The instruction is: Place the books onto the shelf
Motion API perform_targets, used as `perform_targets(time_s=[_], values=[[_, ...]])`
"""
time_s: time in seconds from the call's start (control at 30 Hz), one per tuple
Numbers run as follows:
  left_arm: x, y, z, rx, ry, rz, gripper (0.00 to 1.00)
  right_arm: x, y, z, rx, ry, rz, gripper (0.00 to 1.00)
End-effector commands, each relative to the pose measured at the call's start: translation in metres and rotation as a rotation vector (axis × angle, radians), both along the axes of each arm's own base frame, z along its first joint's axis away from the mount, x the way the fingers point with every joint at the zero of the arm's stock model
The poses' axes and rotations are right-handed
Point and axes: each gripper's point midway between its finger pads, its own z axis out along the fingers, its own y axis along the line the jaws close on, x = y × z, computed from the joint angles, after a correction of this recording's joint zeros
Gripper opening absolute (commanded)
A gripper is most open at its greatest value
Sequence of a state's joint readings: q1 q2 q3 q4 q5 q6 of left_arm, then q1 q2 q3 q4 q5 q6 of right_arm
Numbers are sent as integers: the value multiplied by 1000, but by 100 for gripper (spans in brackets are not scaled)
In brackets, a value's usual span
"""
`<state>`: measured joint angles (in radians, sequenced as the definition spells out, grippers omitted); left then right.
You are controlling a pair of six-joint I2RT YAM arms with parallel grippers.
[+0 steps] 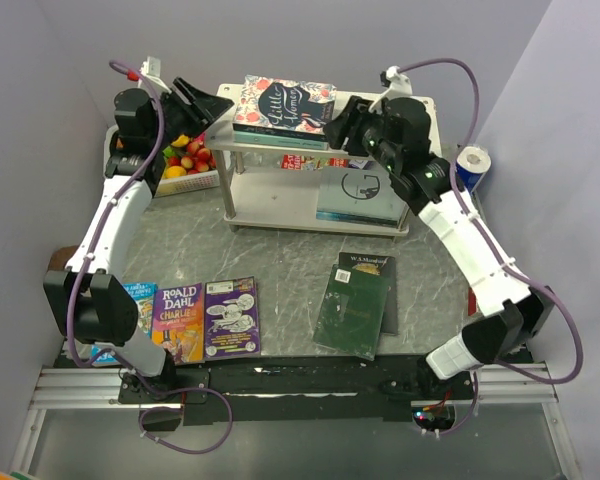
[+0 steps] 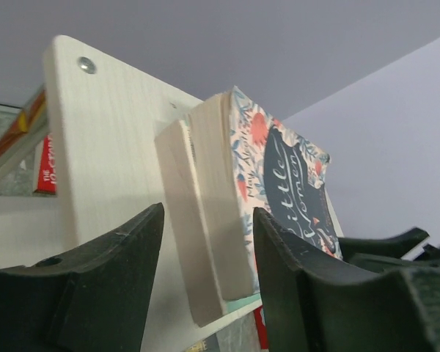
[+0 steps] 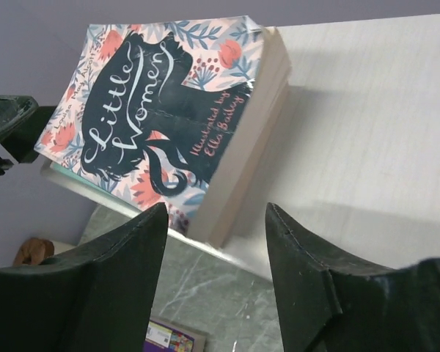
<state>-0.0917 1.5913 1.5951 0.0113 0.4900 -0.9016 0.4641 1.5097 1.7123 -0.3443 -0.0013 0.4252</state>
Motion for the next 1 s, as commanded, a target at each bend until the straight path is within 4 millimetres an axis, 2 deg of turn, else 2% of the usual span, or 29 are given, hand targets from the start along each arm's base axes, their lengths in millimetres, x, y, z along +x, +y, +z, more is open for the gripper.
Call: perform_targets(time_s=[0.0,0.1,0.13,0.23,0.53,0.6,0.63,0.67,0.97], values=[[-15,19,30,-31,-70,63,58,-15,-31,30,38,-82,-94,59],[-15,25,26,-40,-63,89,59,-16,-37,27,44,-81,-109,35],[-14,26,24,-40,-58,94,59,-13,-36,22,32,-69,-110,19],[-10,26,16,-40,-33,99,57,-8,-32,14,9,-42,-97,0],[-4,19,-7,-51,26,59,52,3,-13,8,-12,-8,-32,0],[-3,18,-8,-53,26,55,52,3,-7,12,-13,-15,-15,0],[-4,18,-7,-55,25,51,52,5,-4,7,-23,0,-11,0],[-4,18,-7,-56,25,48,52,4,-2,12,-19,-8,-6,0],[-5,15,-8,-58,22,31,52,6,12,8,-31,3,41,0]])
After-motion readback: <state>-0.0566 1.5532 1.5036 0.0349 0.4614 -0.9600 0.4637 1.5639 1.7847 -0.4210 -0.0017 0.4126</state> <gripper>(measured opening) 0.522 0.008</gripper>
